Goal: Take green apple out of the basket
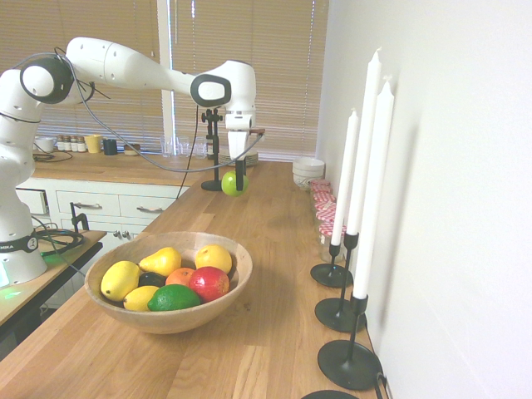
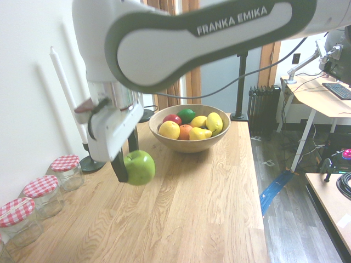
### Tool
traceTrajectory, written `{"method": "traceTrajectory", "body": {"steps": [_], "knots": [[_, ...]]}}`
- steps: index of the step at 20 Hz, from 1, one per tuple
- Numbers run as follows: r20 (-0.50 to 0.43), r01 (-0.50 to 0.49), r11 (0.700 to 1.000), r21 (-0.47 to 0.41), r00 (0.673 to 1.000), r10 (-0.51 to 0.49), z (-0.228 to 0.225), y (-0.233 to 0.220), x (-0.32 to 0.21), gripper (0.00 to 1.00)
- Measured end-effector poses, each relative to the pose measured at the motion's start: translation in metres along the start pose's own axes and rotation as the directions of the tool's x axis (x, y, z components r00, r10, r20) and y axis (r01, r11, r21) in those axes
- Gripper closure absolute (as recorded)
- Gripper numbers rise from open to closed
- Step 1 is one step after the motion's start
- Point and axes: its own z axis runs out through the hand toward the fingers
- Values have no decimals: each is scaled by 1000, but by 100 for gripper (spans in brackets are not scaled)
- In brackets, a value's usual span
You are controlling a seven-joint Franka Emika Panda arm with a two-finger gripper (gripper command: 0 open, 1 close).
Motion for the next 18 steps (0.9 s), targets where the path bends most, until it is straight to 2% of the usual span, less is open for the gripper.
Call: {"method": "traceTrajectory", "body": {"steps": [6, 16, 17, 18], "knots": [[37, -36, 999, -29, 999, 38, 61, 13, -14, 100], [76, -89, 994, -58, 993, 93, 124, 29, 4, 100], [77, -86, 995, -57, 993, 91, 124, 27, 4, 0], [78, -83, 995, -56, 993, 87, 125, 25, 2, 0]]}}
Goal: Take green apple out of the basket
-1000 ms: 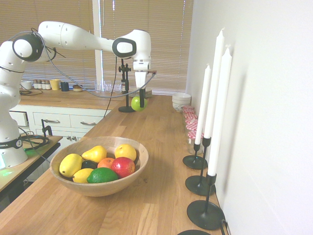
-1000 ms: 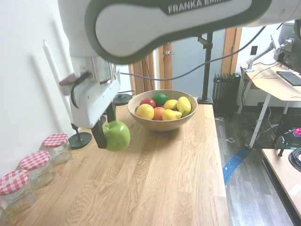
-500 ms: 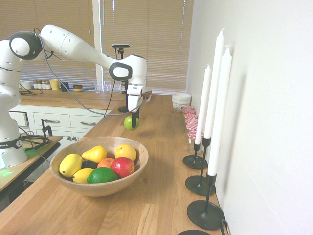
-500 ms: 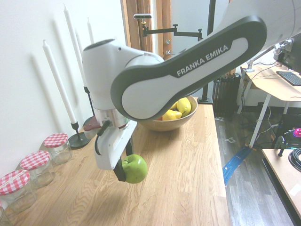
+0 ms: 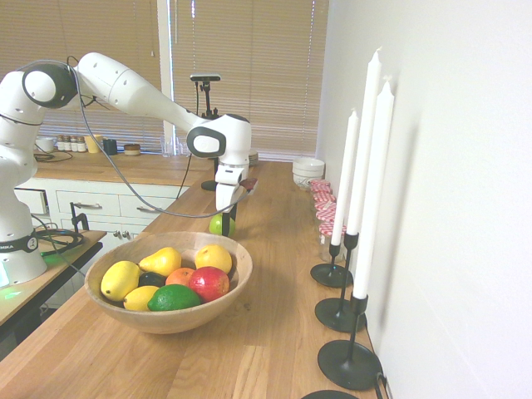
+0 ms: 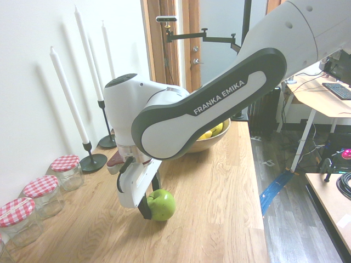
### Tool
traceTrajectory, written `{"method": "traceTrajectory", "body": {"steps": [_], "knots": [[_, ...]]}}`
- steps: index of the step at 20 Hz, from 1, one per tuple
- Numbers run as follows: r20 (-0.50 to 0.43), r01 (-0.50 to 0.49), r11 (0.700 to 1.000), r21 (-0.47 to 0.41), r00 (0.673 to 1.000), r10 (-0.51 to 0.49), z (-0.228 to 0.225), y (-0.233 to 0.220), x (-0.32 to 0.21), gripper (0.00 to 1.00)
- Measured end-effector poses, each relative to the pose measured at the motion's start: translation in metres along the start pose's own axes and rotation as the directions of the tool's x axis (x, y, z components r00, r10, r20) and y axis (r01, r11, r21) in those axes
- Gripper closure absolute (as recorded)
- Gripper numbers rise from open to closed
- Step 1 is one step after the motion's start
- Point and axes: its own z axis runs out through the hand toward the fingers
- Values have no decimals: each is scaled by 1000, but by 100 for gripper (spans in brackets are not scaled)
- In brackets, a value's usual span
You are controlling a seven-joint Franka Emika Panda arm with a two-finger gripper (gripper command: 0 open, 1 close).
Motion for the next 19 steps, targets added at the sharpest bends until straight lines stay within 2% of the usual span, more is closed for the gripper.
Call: {"method": "traceTrajectory", "body": {"steps": [19], "knots": [[4, 6, 1000, 10, 1000, -6, -7, -6, -2, 0]]}}
